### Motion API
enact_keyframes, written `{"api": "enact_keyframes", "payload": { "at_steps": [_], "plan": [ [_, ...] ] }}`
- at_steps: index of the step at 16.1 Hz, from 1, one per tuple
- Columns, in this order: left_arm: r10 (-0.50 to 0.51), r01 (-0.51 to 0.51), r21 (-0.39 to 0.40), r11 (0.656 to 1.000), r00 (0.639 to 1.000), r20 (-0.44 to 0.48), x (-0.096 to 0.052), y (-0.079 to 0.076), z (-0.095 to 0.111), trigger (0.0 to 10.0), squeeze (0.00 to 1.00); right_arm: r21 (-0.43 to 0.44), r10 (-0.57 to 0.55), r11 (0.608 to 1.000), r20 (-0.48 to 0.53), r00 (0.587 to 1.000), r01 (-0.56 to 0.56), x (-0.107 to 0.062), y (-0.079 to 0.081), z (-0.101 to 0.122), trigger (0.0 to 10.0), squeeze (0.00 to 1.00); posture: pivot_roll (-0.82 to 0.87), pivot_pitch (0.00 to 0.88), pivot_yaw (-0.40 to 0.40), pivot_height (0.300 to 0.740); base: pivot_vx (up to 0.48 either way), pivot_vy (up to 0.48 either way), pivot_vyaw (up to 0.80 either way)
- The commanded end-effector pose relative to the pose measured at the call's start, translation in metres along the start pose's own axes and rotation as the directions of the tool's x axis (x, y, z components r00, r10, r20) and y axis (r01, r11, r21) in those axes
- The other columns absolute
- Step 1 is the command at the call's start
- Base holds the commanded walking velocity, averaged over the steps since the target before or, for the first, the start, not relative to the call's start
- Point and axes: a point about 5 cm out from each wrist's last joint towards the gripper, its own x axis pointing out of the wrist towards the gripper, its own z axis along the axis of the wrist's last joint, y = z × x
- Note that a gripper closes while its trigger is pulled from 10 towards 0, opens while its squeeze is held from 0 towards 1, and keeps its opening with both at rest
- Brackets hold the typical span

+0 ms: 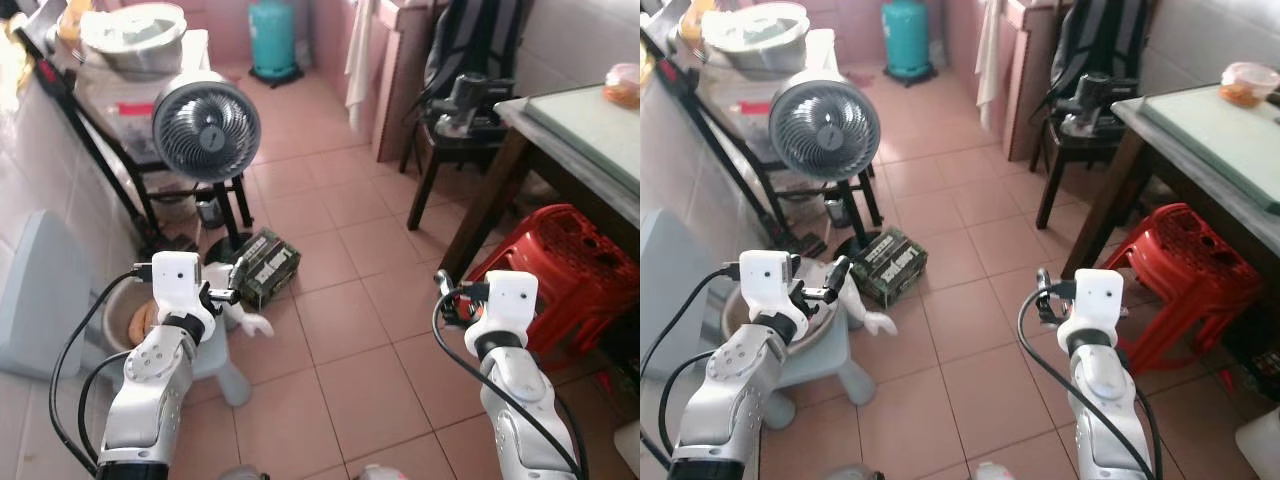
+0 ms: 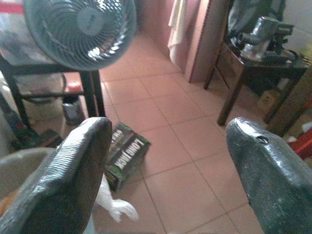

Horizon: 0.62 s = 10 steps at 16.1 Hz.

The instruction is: Setting the table

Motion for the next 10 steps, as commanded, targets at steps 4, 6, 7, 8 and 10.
{"api": "enact_keyframes", "payload": {
  "at_steps": [4,6,7,8,10],
  "plan": [
    [-0.012,0.011,-0.041,0.999,1.0,-0.027,-0.0005,0.0,0.0002,10.0,0.0,0.011,-0.019,1.0,-0.012,1.0,0.019,0.0023,-0.0012,-0.0021,10.0,0.0,-0.02,0.0,0.031,0.74,0.0,0.0,-0.8],
    [-0.011,0.009,-0.046,0.999,1.0,-0.029,0.0005,-0.0002,0.0009,10.0,0.0,0.014,-0.02,1.0,-0.013,1.0,0.02,0.0029,-0.0009,-0.0023,10.0,0.0,-0.02,0.0,0.03,0.74,0.0,0.0,-0.8],
    [-0.011,0.01,-0.045,0.999,0.999,-0.031,0.0008,-0.0003,0.0015,10.0,0.0,0.015,-0.019,1.0,-0.012,1.0,0.019,0.0035,-0.0001,-0.0023,10.0,0.0,-0.02,0.0,0.029,0.74,0.0,0.0,-0.8],
    [-0.012,0.01,-0.045,0.999,0.999,-0.03,0.001,-0.0005,0.0017,10.0,0.0,0.014,-0.018,1.0,-0.011,1.0,0.018,0.0039,0.0,-0.0022,10.0,0.0,-0.02,0.0,0.029,0.74,0.0,0.0,-0.8],
    [-0.006,0.005,-0.036,0.999,0.999,-0.032,0.0011,0.0001,0.0019,10.0,0.0,0.013,-0.019,1.0,-0.007,1.0,0.019,0.0052,-0.0006,-0.0013,10.0,0.0,-0.02,0.0,0.028,0.74,0.0,0.0,-0.8]
  ]
}}
